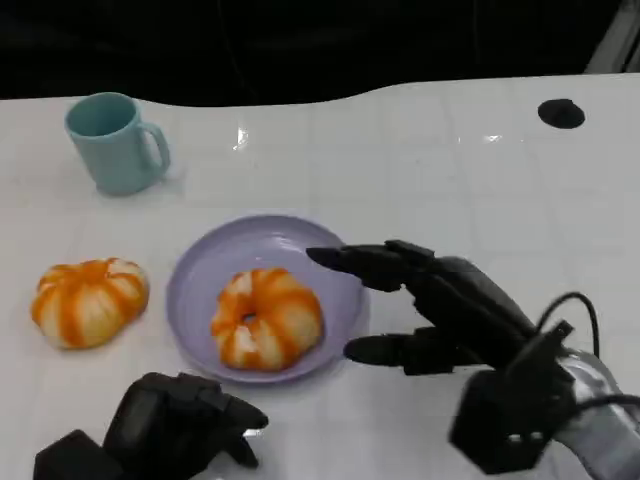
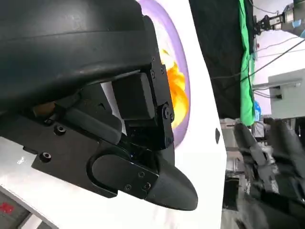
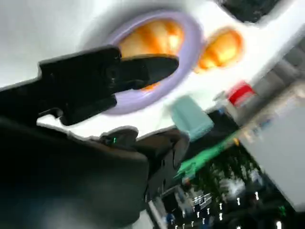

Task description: Grasp the bread from the table and place it into the plate.

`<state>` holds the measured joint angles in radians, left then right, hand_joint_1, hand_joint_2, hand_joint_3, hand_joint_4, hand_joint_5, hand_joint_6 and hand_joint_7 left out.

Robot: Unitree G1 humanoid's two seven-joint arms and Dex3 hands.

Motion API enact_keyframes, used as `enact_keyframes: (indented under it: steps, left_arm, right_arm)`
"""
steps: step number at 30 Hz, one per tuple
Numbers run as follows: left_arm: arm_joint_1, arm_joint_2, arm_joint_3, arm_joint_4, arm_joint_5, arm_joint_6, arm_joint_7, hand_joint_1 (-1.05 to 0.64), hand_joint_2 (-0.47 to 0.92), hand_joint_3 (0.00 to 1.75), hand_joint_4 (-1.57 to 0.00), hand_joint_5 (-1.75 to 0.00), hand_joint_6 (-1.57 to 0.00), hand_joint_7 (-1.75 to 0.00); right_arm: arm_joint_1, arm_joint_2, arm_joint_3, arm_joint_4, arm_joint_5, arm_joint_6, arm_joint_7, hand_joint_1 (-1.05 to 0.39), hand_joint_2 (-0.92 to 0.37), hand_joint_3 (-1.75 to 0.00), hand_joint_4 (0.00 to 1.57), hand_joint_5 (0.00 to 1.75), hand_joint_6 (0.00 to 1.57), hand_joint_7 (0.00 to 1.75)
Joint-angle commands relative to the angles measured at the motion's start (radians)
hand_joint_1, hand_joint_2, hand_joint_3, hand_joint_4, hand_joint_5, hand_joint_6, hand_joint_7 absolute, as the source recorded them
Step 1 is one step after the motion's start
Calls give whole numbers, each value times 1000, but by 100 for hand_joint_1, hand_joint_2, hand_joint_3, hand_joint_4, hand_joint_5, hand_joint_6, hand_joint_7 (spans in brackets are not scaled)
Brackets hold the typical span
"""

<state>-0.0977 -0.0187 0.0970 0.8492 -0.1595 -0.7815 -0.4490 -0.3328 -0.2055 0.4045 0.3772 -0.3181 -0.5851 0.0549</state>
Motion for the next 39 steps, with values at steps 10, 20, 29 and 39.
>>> enact_keyframes:
  steps: [10, 20, 29, 39]
  left_arm:
    - [3, 10, -10, -14, 15, 9, 21, -105, 92, 7, -136, -91, -157, -23]
    - [10, 3, -16, -34, 17, 20, 21, -105, 92, 6, -135, -91, -157, -23]
    - [14, 1, -19, -46, 16, 23, 20, -105, 92, 6, -135, -91, -157, -23]
    - [19, 11, -11, -44, 7, 22, 10, -105, 92, 6, -135, -90, -157, -22]
  right_arm:
    - [198, 18, -139, -147, 463, 11, 311, -27, -75, -59, 63, 122, 76, 49]
    - [289, 38, -205, -150, 460, -54, 347, -30, -43, -122, 78, 174, 81, 144]
    - [375, 71, -242, -133, 433, -123, 325, -35, -44, -123, 81, 175, 79, 154]
    - [397, 96, -261, -50, 454, -198, 336, -35, -45, -122, 79, 175, 73, 154]
